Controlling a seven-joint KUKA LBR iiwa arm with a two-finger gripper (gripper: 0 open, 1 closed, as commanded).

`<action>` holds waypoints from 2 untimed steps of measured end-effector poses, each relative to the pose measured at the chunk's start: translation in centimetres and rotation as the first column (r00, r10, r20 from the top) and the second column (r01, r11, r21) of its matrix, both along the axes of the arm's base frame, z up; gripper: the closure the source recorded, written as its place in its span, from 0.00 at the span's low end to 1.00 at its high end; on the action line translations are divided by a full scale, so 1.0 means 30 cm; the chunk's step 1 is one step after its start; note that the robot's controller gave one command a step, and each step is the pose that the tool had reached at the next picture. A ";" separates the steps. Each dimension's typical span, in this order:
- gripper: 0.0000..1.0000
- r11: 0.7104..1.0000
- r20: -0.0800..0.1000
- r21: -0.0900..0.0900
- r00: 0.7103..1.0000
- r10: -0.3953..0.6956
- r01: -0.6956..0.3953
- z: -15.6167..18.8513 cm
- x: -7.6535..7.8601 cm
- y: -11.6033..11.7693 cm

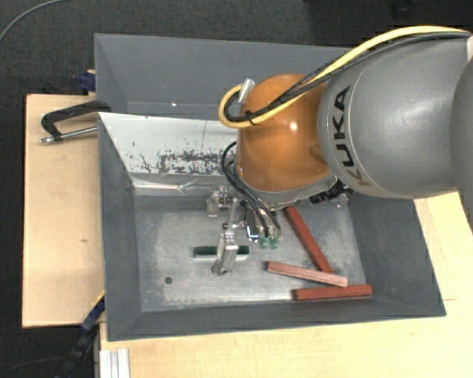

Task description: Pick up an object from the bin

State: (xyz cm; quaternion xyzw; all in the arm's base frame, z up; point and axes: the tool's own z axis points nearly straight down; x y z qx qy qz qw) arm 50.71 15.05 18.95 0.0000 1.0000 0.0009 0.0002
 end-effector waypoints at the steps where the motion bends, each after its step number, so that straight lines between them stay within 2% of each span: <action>1: 0.00 0.993 -0.006 -0.002 0.993 0.121 -0.121 -0.411 0.091 -0.038; 2: 1.00 0.993 -0.001 0.000 0.993 0.120 -0.120 -0.397 0.094 -0.035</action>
Offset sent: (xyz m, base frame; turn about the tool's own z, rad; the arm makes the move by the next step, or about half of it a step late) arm 0.0283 -0.0115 -0.1195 -0.1208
